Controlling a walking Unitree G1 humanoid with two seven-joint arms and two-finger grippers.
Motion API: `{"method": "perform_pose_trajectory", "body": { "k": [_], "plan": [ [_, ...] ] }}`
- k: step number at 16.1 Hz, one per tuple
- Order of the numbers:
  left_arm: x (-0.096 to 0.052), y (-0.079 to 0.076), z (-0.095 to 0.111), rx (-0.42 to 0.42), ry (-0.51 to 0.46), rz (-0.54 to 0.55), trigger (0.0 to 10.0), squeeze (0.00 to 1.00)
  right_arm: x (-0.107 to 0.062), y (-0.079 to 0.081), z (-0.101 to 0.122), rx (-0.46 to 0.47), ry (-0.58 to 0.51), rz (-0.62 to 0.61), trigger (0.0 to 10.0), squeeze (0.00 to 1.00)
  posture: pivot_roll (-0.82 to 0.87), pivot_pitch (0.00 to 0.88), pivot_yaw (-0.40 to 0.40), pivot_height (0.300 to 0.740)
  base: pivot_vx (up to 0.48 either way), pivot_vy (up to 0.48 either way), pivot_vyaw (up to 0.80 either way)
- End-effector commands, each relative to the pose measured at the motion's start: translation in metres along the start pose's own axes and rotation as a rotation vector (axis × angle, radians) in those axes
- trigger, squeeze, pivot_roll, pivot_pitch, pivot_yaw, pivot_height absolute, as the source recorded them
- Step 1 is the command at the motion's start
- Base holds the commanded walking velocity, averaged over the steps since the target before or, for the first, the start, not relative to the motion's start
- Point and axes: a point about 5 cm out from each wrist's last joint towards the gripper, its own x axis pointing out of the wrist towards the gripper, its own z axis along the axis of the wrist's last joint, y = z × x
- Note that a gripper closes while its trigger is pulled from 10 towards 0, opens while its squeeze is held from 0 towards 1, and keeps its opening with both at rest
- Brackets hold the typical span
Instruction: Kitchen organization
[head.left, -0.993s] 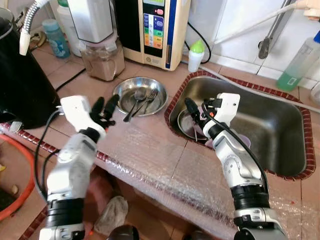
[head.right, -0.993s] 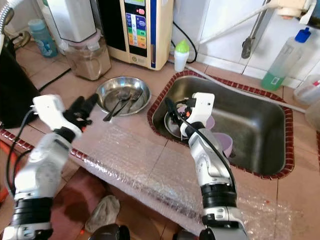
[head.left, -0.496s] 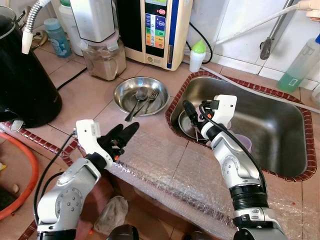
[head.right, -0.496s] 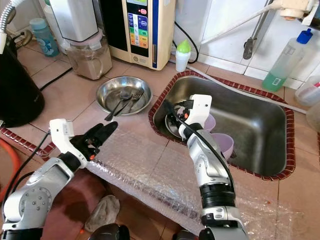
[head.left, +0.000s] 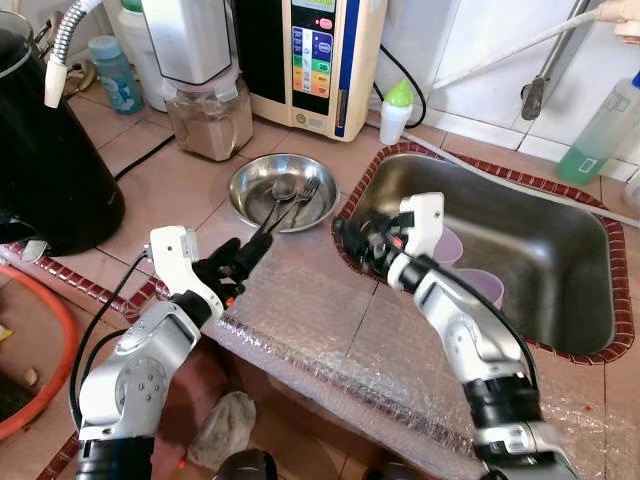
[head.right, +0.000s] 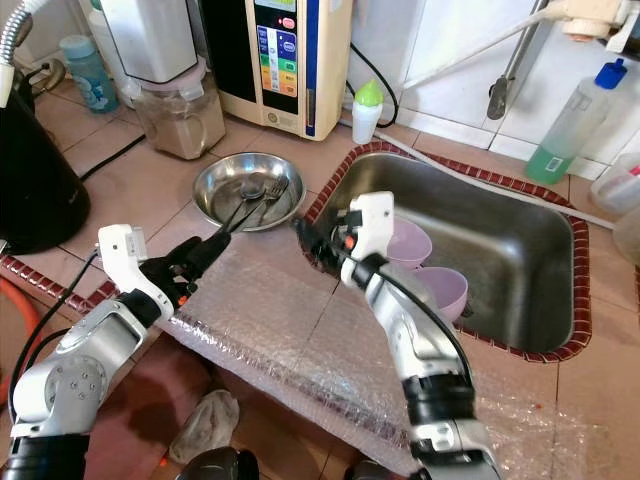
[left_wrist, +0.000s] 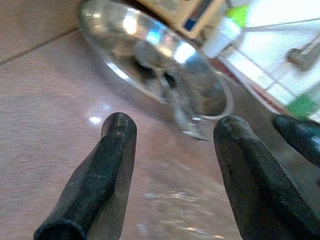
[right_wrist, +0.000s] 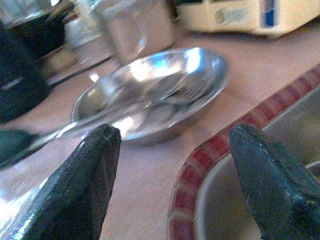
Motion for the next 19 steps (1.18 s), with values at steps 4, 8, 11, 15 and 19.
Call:
{"method": "perform_pose_trajectory", "body": {
  "k": [4, 8, 11, 15, 19],
  "plan": [
    [0.008, 0.009, 0.0, 0.046, -0.005, 0.047, 0.9, 0.0, -0.01, 0.014, -0.006, -0.03, 0.075, 0.167, 10.0, 0.0, -0.01, 0.036, 0.006, 0.74, 0.0, 0.0, 0.0],
    [0.016, 0.008, 0.0, 0.025, -0.016, 0.044, 0.0, 0.0, -0.012, 0.019, -0.015, -0.07, 0.125, 0.186, 10.0, 0.0, -0.02, 0.037, 0.005, 0.74, 0.0, 0.0, 0.0],
    [0.018, 0.008, 0.002, -0.008, -0.035, 0.049, 0.0, 0.0, -0.014, 0.022, -0.021, -0.099, 0.154, 0.2, 10.0, 0.0, -0.02, 0.037, 0.006, 0.74, 0.0, 0.0, 0.0],
    [0.02, 0.012, 0.008, -0.037, -0.068, 0.068, 0.0, 0.0, -0.014, 0.024, -0.024, -0.114, 0.168, 0.205, 10.0, 0.0, -0.01, 0.036, 0.008, 0.74, 0.0, 0.0, 0.0],
    [0.02, 0.016, 0.011, -0.113, -0.093, 0.097, 0.0, 0.0, -0.014, 0.025, -0.025, -0.123, 0.172, 0.203, 10.0, 0.0, -0.01, 0.035, 0.01, 0.74, 0.0, 0.0, 0.0]
  ]
}}
